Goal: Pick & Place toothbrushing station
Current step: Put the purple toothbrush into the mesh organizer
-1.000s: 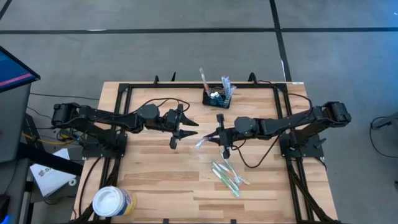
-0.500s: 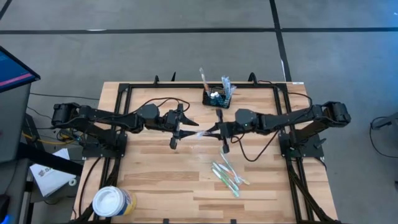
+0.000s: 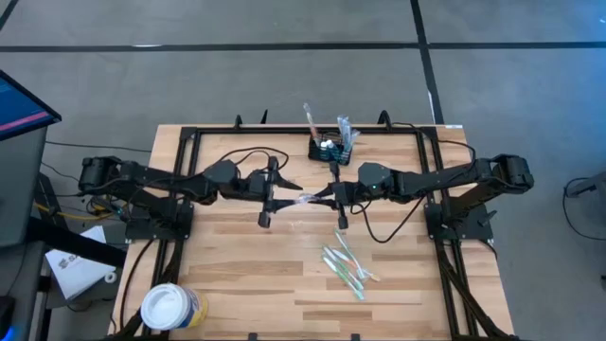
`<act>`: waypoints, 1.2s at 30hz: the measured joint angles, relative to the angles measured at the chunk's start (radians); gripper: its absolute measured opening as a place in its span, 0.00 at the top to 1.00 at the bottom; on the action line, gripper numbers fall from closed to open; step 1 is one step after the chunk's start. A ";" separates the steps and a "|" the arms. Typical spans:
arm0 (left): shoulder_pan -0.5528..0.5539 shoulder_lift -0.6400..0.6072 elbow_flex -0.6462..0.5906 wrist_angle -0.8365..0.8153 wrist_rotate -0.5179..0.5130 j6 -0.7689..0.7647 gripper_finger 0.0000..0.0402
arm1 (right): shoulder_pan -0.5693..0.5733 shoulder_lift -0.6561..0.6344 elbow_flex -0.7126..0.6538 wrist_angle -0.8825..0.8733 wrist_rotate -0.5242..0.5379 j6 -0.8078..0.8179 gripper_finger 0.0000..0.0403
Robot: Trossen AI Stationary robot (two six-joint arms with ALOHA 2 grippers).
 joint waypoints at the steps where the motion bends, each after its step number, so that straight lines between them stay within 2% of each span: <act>1: -0.008 0.000 0.000 0.009 -0.004 0.015 0.63 | -0.001 0.000 0.000 -0.001 0.000 0.000 0.97; 8: -0.057 0.000 0.000 0.024 -0.156 0.095 0.63 | -0.006 0.000 0.000 0.000 -0.001 0.000 0.97; 15: -0.074 0.007 0.000 0.053 -0.162 0.121 0.63 | -0.006 0.000 0.000 0.001 -0.001 -0.008 0.97; 23: -0.074 0.115 0.000 0.206 -0.160 0.122 0.63 | -0.012 0.000 0.000 0.000 -0.001 -0.008 0.97; 29: -0.073 0.120 0.002 0.269 -0.159 0.125 0.63 | -0.018 0.000 0.000 -0.001 0.000 -0.008 0.97; 36: -0.073 0.120 0.002 0.270 -0.159 0.124 0.63 | -0.019 0.000 0.000 -0.001 0.000 -0.008 0.97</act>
